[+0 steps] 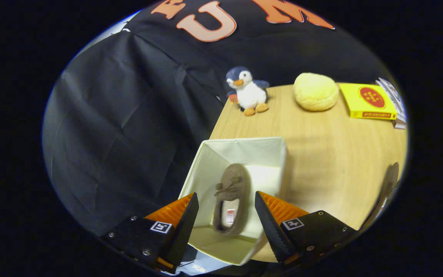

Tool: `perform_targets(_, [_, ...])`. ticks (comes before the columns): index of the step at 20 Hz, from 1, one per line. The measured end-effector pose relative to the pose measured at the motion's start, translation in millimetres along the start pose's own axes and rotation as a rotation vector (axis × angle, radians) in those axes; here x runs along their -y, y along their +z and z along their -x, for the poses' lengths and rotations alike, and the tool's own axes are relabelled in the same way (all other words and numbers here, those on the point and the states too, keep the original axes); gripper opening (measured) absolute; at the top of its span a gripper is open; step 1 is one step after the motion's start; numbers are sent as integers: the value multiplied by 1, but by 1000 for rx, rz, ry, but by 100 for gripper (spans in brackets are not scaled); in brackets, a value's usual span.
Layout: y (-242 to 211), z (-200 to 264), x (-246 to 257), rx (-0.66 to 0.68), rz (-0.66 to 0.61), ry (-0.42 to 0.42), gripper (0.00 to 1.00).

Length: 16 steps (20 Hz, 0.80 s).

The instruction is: Open the storage box then place both shoes into the box .Put the left shoe in first, then the right shoe, with the right side of both shoes facing outward in a uniform manner.

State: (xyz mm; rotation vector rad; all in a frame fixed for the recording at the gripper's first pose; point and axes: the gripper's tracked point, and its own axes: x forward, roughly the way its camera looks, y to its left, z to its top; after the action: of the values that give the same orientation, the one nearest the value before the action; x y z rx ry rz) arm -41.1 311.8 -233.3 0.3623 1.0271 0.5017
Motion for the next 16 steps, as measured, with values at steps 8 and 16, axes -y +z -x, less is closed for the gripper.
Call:
perform_targets(8, [-34,99,215,92,6,-321,92])
perform_targets(16, [-97,129,348,23,38,-495,84])
